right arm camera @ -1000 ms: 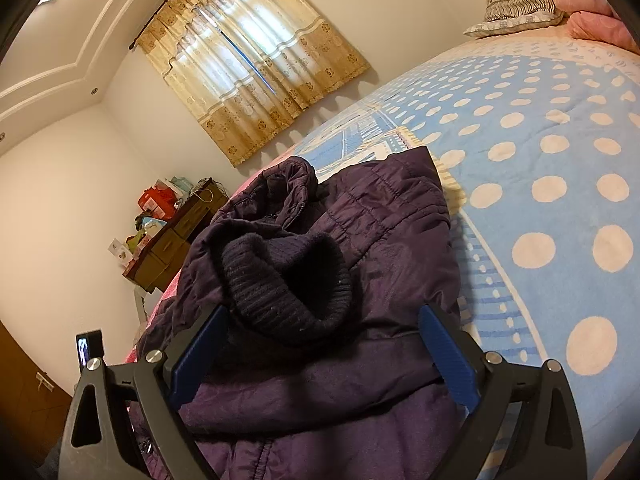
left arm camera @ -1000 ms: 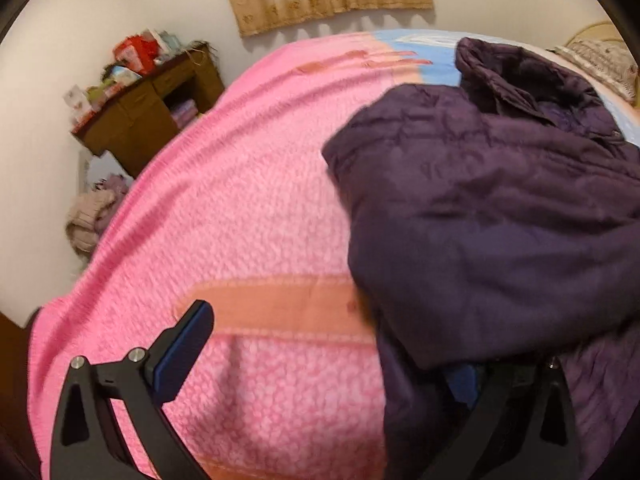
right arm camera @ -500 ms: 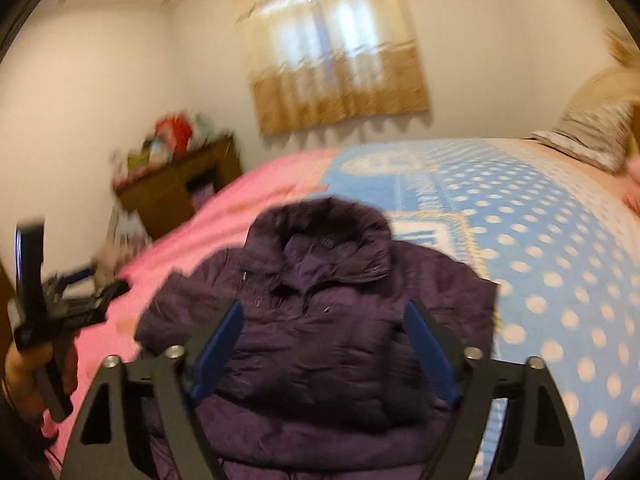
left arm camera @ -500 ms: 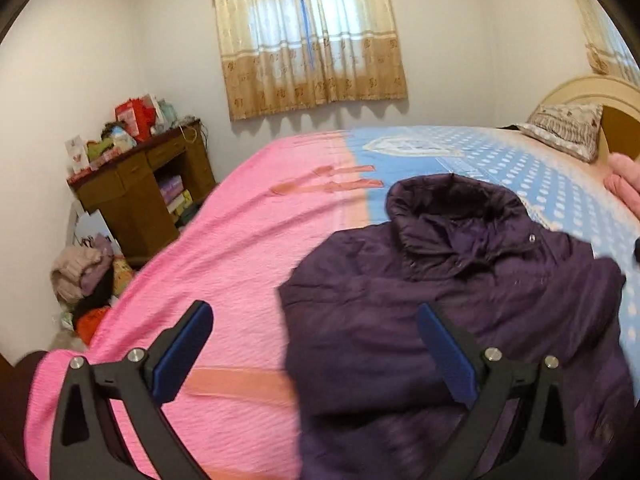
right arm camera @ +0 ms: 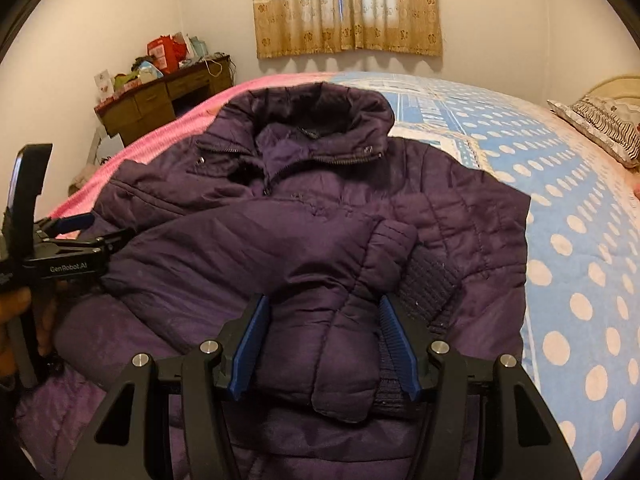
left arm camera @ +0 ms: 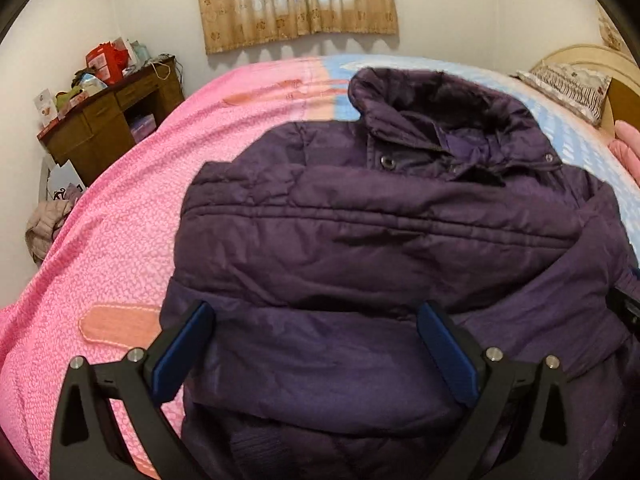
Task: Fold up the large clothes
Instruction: 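Release the sleeve onto the folded sleeve and smooth it with the left gripper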
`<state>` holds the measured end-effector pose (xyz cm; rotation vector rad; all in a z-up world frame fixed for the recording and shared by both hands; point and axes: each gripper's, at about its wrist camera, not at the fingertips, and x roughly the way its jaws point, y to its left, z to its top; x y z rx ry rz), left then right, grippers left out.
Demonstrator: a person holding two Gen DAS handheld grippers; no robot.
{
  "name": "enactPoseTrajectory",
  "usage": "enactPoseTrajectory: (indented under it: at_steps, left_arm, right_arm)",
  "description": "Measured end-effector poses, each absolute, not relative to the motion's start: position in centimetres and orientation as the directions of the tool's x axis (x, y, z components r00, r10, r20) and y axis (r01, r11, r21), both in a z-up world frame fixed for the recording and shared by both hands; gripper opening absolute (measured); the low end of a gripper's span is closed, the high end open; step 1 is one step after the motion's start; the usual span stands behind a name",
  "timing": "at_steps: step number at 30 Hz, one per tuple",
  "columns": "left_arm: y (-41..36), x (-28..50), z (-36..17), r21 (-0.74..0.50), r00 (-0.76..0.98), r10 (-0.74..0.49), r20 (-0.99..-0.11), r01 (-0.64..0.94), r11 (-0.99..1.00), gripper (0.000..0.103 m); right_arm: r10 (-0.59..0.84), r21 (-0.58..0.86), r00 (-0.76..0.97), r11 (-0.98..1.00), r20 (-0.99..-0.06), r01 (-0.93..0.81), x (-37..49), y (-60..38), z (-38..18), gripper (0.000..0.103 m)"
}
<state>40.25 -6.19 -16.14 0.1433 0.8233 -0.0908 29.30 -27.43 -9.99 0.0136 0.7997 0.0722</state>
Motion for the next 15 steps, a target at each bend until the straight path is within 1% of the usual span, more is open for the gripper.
enactPoseTrajectory:
  at_steps: [5,15]
  left_arm:
    - [-6.1,41.1,-17.2,0.058,0.623,-0.042,-0.781,0.140,0.989,0.103]
    - [-6.9,40.8,-17.4,0.075,0.609,-0.023,-0.793,0.135,0.988,0.103]
  right_arm:
    - [0.062,0.037,0.664,0.998,-0.745,-0.051,29.8,-27.4,-10.9,0.059]
    - [-0.013,-0.057,0.649,0.997,-0.760,-0.046,30.3,-26.1,-11.3,0.060]
